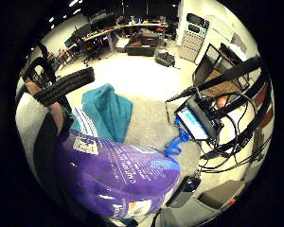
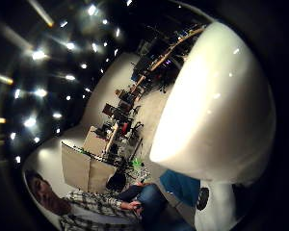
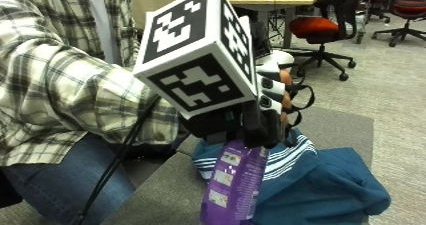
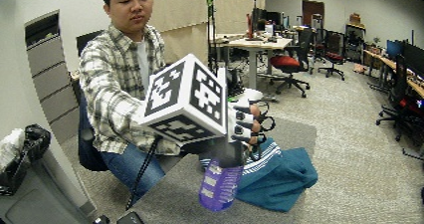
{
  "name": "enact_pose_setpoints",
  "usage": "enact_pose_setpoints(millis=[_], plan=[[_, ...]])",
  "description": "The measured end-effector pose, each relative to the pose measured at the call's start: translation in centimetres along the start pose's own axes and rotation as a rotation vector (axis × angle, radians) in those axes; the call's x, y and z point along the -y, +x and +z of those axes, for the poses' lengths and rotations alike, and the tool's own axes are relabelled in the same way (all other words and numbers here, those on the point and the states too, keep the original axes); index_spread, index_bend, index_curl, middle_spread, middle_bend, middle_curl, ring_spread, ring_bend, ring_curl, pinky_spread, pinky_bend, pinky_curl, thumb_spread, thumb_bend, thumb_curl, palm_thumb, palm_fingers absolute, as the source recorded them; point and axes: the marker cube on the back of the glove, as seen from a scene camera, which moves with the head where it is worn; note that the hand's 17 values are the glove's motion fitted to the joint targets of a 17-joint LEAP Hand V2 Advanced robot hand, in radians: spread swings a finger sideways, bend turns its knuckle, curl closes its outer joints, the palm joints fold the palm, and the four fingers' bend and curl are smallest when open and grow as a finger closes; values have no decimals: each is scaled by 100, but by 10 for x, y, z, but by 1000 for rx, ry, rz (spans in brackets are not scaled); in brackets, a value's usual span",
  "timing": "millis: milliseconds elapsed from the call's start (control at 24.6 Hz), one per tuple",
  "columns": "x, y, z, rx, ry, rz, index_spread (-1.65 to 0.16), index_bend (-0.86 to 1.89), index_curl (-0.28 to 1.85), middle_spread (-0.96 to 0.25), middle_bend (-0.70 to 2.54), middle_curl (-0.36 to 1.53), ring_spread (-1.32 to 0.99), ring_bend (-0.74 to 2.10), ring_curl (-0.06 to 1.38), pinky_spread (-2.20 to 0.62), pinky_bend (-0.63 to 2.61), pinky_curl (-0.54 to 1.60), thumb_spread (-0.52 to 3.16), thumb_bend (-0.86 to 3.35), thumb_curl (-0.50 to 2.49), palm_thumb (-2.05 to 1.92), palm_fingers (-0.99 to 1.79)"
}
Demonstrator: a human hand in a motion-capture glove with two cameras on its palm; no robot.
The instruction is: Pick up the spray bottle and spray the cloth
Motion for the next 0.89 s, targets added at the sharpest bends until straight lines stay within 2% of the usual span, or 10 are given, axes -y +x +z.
enact_pose_setpoints(millis=[895], plan=[[-5, -18, 60, -509, -358, -213, -30, 17, 52, -18, 48, 52, -21, 56, 47, -13, 49, 36, 16, -3, 79, 108, 124]])
